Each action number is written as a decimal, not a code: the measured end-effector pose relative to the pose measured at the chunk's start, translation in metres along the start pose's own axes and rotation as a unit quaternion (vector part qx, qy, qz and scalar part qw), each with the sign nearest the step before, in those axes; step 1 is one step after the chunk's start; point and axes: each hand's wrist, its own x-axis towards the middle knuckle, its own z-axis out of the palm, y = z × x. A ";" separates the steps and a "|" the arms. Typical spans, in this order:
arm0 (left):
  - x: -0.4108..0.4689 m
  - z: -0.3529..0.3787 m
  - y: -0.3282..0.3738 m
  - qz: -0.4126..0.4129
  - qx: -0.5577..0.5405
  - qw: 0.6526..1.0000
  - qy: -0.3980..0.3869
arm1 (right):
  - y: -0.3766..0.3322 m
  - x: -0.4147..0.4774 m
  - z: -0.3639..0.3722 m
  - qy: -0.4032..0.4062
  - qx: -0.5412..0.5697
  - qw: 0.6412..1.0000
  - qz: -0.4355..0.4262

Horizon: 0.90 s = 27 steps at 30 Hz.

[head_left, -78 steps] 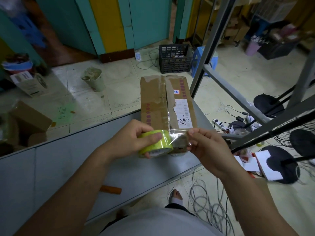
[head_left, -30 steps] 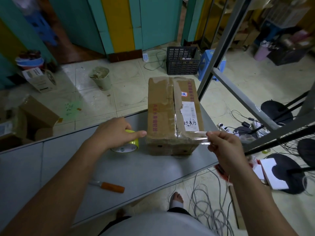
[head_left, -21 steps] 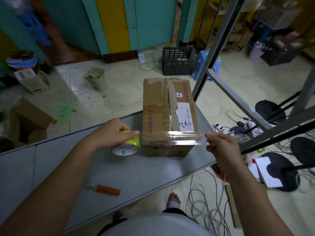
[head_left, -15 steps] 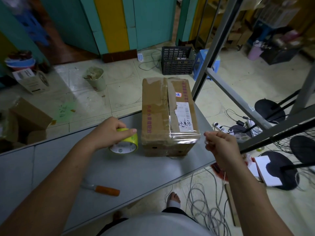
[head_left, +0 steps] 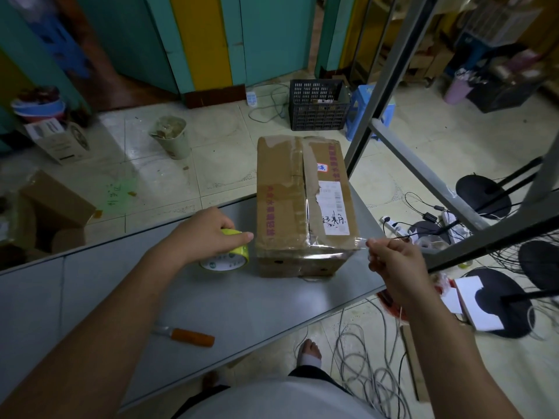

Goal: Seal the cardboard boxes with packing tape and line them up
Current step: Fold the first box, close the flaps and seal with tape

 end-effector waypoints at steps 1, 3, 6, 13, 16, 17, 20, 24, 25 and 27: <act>0.001 0.001 0.000 0.000 0.001 1.000 -0.002 | 0.003 0.002 -0.002 -0.003 0.004 1.000 0.003; 0.003 0.003 -0.001 -0.001 -0.003 1.000 -0.006 | 0.007 0.007 -0.005 -0.017 0.010 1.000 0.012; 0.004 0.004 -0.005 0.000 -0.009 1.000 -0.019 | 0.011 0.012 -0.007 -0.038 0.027 0.998 0.039; 0.005 0.008 -0.006 0.005 -0.027 0.999 -0.028 | 0.018 0.013 -0.001 -0.041 0.036 0.985 0.167; 0.003 0.012 -0.008 0.012 -0.047 0.998 -0.033 | 0.027 0.013 0.008 -0.093 0.109 0.963 0.226; 0.002 0.013 -0.008 0.013 -0.058 0.998 -0.033 | 0.031 0.012 0.013 -0.103 0.132 0.954 0.247; 0.000 0.020 -0.008 0.012 -0.080 0.996 -0.027 | 0.045 0.011 0.023 -0.100 0.209 0.922 0.310; -0.003 0.030 -0.005 0.011 -0.097 0.995 -0.018 | 0.048 0.020 0.026 -0.099 0.267 0.904 0.318; -0.004 0.032 -0.003 0.013 -0.099 0.995 -0.022 | 0.046 0.025 0.026 -0.093 0.276 0.904 0.312; -0.006 0.041 0.005 0.017 -0.100 0.994 -0.033 | 0.039 0.037 0.025 -0.059 0.303 0.902 0.303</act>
